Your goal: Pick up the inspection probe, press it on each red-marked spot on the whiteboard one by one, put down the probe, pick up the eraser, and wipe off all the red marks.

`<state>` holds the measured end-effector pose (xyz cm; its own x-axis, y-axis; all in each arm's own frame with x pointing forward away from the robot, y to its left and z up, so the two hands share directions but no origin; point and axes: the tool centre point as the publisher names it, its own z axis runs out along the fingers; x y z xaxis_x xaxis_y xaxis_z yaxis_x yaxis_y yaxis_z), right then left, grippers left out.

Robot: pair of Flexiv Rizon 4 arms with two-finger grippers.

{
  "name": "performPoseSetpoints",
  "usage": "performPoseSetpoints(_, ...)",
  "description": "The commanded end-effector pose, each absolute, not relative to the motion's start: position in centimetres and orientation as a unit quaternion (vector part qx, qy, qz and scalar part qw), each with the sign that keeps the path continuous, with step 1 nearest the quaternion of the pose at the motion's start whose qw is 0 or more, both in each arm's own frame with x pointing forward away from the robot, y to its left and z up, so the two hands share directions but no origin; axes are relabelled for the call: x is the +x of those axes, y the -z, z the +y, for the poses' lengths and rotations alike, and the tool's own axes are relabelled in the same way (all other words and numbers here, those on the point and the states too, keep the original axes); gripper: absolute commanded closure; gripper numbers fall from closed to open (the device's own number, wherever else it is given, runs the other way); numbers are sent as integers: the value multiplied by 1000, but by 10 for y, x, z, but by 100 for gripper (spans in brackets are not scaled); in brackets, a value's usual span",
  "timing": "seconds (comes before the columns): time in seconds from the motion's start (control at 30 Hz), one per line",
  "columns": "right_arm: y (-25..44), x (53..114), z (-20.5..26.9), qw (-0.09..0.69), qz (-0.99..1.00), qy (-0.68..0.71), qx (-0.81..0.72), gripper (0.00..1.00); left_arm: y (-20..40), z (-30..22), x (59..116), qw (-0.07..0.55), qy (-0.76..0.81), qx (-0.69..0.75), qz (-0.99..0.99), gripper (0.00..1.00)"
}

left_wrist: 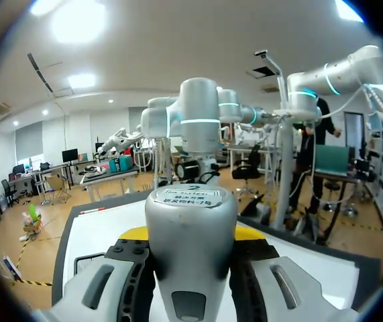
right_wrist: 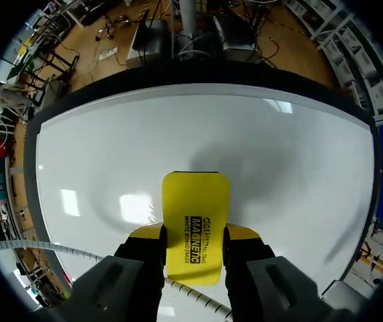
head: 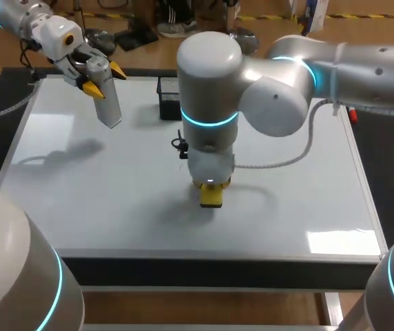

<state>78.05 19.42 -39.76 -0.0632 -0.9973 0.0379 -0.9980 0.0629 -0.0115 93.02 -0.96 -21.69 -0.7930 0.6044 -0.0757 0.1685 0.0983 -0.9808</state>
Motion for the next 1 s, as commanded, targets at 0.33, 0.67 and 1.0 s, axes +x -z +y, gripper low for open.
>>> performPoseSetpoints(0.33,413,772,229,-6,-696,-23,718,100,216,-9,931,178,-615,-270,-719,100)
performPoseSetpoints(0.67,419,774,231,-5,-696,-16,718,100,216,-9,931,178,-615,-270,-719,100)
performPoseSetpoints(1.0,429,780,222,8,-703,-6,711,100,216,-9,931,178,-615,-270,-719,100)
